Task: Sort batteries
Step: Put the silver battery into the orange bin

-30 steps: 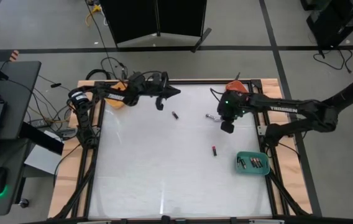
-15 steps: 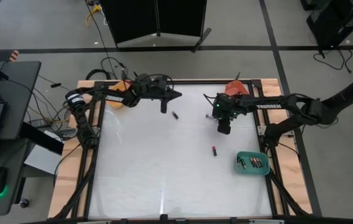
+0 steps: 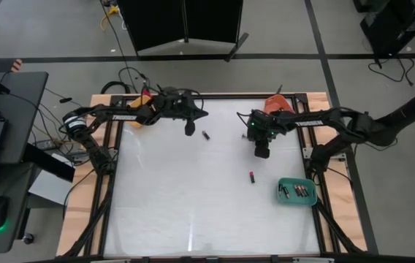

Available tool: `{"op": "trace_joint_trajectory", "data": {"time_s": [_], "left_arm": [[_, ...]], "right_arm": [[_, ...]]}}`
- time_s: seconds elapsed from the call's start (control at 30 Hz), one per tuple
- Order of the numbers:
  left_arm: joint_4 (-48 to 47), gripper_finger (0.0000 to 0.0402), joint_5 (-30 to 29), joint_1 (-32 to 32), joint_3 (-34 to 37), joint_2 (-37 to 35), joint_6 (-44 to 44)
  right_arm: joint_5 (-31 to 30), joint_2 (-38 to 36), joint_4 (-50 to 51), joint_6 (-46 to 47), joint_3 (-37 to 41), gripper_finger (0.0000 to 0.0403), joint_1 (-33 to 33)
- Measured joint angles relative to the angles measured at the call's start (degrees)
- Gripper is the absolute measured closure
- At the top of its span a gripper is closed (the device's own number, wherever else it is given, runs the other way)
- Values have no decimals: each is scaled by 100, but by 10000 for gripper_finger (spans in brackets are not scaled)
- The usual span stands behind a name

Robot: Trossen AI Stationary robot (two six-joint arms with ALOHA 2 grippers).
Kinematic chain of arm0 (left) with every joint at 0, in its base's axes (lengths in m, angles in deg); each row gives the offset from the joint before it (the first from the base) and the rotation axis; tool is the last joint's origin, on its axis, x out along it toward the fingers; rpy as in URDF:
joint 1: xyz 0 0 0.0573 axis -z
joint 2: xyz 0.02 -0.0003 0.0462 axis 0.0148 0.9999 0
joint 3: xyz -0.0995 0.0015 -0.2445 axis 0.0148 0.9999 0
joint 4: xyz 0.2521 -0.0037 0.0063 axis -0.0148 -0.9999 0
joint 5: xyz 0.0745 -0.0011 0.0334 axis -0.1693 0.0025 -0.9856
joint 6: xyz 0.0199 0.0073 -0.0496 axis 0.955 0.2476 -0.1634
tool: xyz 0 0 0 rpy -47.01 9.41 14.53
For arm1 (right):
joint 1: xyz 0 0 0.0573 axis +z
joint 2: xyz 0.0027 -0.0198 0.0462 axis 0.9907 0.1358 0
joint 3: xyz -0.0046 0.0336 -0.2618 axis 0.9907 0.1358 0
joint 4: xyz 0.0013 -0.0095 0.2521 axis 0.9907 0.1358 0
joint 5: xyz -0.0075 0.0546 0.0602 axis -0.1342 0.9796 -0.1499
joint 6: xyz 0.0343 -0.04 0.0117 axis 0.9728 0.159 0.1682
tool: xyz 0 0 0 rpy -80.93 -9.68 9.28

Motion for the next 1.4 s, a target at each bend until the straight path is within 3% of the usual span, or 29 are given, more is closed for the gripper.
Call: {"op": "trace_joint_trajectory", "data": {"time_s": [0.23,0.4,0.6,0.83,1.07,1.4], "left_arm": [[-125,392,-143,110,2,11,0],[72,392,-298,113,18,11,-16],[2452,392,-228,133,873,11,-912],[3983,392,-249,126,1855,11,-1388],[4512,392,-313,126,2177,11,-1531],[4512,392,-316,135,2177,11,-1556]], "right_arm": [[21,31,117,6,-89,343,0],[-17,-333,478,208,-326,345,0],[-62,-982,696,746,-768,345,-226],[-877,-1393,1288,1414,-1097,345,-1474],[-985,-831,1267,1519,-1096,345,-2458],[-994,210,409,1675,-1097,345,-2988]]}}
